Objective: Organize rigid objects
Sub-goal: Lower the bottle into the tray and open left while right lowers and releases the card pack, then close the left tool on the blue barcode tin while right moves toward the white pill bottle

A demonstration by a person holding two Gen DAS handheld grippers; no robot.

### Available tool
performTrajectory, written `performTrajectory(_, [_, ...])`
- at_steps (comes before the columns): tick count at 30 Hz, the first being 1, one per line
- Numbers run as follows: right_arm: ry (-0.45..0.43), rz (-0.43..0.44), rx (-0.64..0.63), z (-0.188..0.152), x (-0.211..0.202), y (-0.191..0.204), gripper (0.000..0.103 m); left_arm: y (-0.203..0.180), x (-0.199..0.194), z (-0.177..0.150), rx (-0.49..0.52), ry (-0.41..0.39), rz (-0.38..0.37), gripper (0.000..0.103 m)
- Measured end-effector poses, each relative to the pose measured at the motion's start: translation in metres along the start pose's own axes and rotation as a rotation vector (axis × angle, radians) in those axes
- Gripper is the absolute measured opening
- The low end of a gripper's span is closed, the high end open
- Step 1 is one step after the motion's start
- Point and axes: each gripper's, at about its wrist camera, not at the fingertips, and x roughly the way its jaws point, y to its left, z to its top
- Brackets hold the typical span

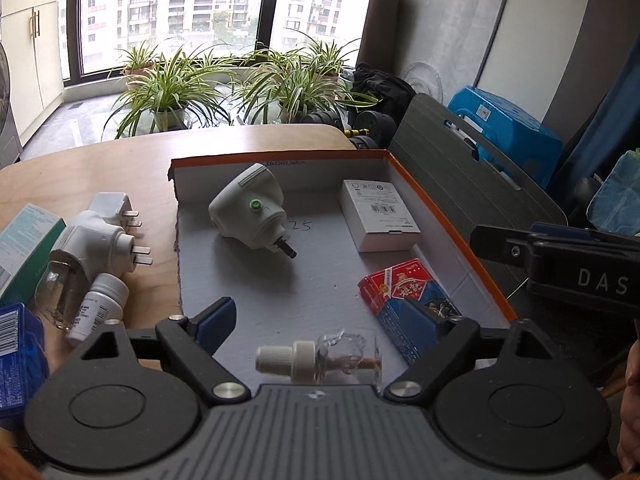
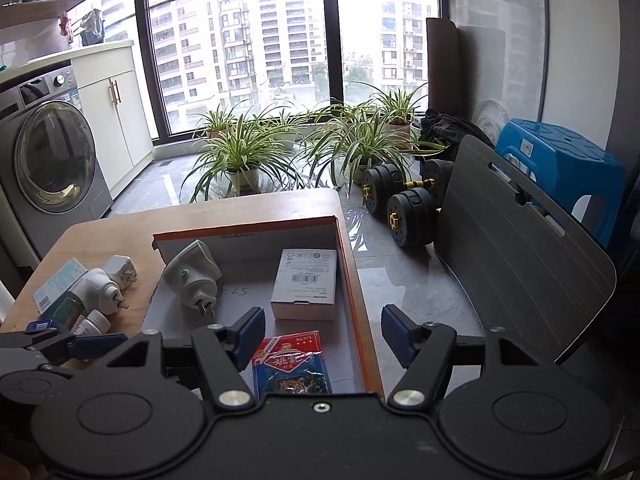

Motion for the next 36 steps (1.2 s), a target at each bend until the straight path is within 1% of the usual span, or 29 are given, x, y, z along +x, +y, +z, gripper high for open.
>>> performTrajectory(5, [-0.012,0.011,-0.008,-0.001,-0.009,0.012,0.079,0.009,-0.011,0.002,-0.023,-0.005,0.031,0.091])
performTrajectory(14, [-0.018,0.004,0.002,-0.003,-0.020,0.033,0.088,0.025,-0.041,0.003,-0.032,-0.031,0.110,0.096])
performTrajectory(28, [0.001,0.079,-0.054,-0.015,-0.031,0.085,0.090,0.070,-0.077,-0.018,-0.101,-0.044,0.173,0.097])
performTrajectory(36, [0.029,0.135,-0.087,-0.023,-0.025,0.118,0.090,0.103,-0.090,-0.030,-0.158,-0.042,0.238,0.097])
